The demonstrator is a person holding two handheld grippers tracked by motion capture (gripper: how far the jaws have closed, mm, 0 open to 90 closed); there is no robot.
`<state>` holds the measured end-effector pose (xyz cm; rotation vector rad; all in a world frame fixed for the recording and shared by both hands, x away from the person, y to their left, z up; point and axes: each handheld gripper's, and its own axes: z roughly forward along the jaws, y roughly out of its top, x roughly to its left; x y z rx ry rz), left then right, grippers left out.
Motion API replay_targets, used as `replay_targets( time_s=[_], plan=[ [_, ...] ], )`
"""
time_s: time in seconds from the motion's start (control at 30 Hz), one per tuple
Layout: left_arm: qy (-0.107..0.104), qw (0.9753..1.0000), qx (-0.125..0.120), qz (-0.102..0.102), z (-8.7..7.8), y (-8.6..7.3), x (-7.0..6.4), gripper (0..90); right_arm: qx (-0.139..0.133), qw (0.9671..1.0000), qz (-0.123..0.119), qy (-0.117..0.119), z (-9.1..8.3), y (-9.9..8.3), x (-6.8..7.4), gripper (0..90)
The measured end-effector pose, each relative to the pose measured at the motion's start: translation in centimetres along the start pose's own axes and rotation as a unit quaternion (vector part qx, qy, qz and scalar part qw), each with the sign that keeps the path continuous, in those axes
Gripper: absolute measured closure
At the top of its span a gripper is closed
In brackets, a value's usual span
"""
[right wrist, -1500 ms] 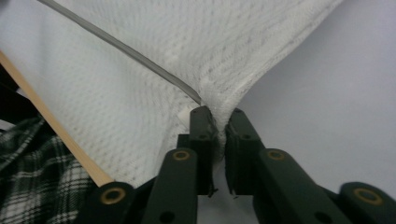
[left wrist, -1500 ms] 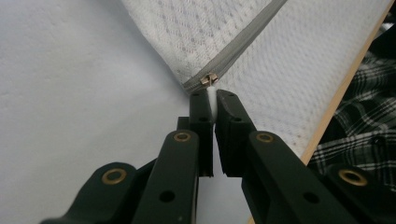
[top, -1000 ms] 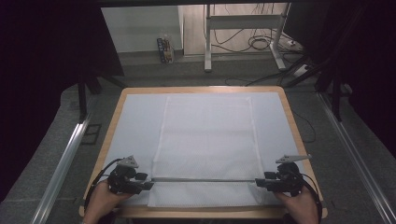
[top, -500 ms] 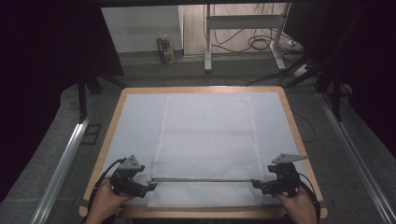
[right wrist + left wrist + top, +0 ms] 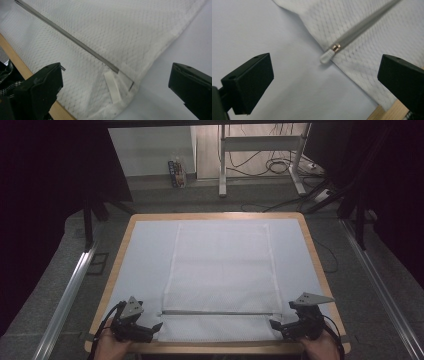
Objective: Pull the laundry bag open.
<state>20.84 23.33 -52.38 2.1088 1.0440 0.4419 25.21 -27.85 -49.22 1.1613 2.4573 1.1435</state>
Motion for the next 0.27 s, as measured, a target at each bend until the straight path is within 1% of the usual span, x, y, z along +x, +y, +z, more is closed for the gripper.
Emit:
replay_targets(
  time_s=[0.07, 0.1, 0.13, 0.2, 0.27],
  plan=[
    [-0.007, 0.9999, -0.008, -0.009, -0.22, -0.18, 0.16, 0.7, 0.003, 0.9999, 0.008, 0.005, -0.12, -0.47, -0.1, 0.0],
    [-0.008, 0.9998, -0.011, -0.01, -0.26, -0.2, 0.21, 0.8, 0.004, 0.9998, 0.016, 0.014, -0.22, -0.62, -0.2, 0.0],
    [-0.012, 0.9998, -0.012, -0.013, -0.24, -0.21, 0.29, 1.0, 0.001, 0.9996, 0.02, 0.018, -0.24, -0.66, -0.25, 0.0],
    [-0.011, 0.9998, -0.008, -0.014, -0.15, -0.17, 0.31, 1.0, -0.003, 0.9997, 0.018, 0.015, -0.32, -0.64, -0.31, 0.0],
    [-0.011, 0.9999, -0.005, -0.01, -0.08, -0.11, 0.27, 1.1, -0.002, 0.9998, 0.015, 0.011, -0.26, -0.64, -0.36, 0.0]
  ],
)
